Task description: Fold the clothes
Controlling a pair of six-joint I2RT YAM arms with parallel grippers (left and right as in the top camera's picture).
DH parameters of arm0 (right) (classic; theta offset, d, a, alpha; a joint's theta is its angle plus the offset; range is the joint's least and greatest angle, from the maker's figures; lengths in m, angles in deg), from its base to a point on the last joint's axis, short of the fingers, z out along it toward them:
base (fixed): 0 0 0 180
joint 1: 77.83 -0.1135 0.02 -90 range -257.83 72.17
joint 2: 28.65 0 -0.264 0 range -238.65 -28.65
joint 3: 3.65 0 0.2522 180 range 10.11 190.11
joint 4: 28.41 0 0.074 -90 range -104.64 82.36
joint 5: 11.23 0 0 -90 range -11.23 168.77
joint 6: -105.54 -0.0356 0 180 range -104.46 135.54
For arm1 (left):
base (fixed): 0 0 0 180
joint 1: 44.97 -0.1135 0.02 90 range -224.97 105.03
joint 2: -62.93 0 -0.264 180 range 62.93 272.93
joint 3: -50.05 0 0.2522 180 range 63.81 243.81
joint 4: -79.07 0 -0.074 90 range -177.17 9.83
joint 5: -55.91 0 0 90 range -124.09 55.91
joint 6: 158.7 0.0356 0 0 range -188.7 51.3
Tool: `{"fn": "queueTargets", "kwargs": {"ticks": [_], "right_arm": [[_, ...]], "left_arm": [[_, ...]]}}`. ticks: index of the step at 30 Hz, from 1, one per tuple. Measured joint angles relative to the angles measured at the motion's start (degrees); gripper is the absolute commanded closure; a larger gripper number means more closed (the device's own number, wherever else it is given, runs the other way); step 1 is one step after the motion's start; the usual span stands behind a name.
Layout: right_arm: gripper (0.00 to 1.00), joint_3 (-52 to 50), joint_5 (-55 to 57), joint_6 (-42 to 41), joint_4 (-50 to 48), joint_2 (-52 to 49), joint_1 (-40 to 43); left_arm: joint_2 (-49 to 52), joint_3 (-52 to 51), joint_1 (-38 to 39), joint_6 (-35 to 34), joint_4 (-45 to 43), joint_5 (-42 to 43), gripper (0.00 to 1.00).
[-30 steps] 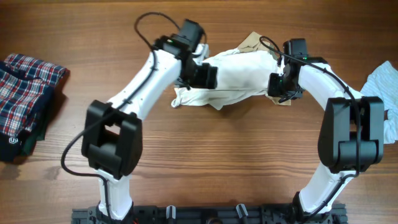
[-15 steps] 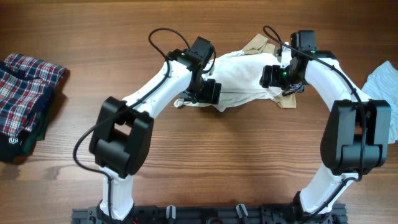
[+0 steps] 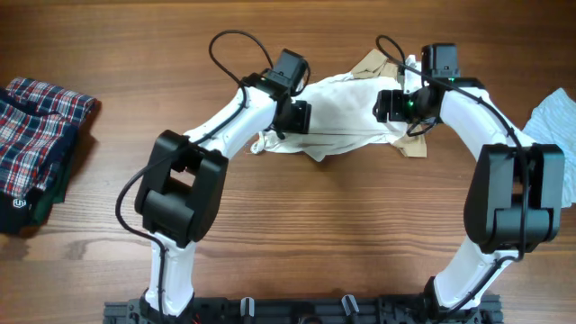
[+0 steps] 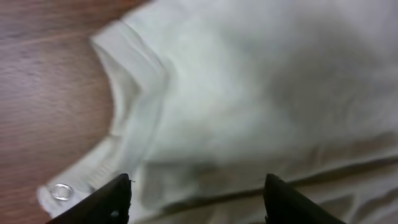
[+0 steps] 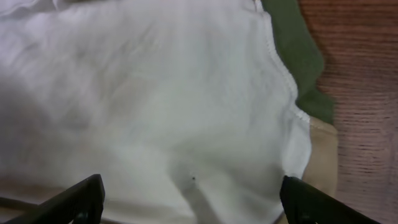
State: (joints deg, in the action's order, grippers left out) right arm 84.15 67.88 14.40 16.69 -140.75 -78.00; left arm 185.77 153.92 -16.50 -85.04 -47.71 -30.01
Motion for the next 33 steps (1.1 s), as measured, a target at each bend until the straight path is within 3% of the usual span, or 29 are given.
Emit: {"fn": "queueTargets", "kwargs": {"ticks": [10, 15, 20, 26, 33], "right_arm": [[0.08, -1.97, -0.68, 0.02, -1.66, 0.0, 0.0], [0.08, -1.97, -0.68, 0.0, -1.31, 0.0, 0.0], [0.07, -1.97, -0.7, 0.0, -1.14, 0.0, 0.0], [0.07, -1.97, -0.7, 0.0, -0.7, 0.0, 0.0], [0.07, -1.97, -0.68, 0.0, -0.57, 0.0, 0.0]], "left_arm": [[1.64, 3.1, -3.69, 1.03, 3.89, 0.48, 0.34], [-0.74, 6.95, -2.95, -0.81, 19.12, 0.48, 0.33], [-0.92, 7.04, -2.75, -3.78, 27.63, 0.48, 0.36], [-0.92, 2.47, -2.75, -4.72, 22.25, -0.92, 0.46], [-0.92, -2.97, -2.75, -4.46, 14.29, -9.77, 0.48]]}}
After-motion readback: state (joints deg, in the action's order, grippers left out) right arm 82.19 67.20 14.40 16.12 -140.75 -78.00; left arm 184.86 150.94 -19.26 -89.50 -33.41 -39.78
